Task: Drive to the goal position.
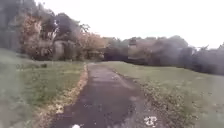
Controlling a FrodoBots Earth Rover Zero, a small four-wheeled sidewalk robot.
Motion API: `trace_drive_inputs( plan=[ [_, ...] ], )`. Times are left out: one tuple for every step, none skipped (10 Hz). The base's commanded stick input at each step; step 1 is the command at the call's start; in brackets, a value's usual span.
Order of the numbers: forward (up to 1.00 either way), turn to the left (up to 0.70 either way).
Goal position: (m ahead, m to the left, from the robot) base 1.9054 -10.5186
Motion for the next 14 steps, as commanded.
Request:
trace_drive_inputs(
  plan=[
    [1.0, 0.0],
    [1.0, 0.0],
    [1.0, 0.0],
    [1.0, 0.0],
    [1.0, 0.0],
    [1.0, 0.0],
    [1.0, 0.0],
    [1.0, 0.0],
    [0.97, 0.0],
    [0.54, 0.0],
    [0.11, 0.0],
    [0.0, 0.0],
    [0.0, 0.0],
    [0.0, 0.0]
  ],
)
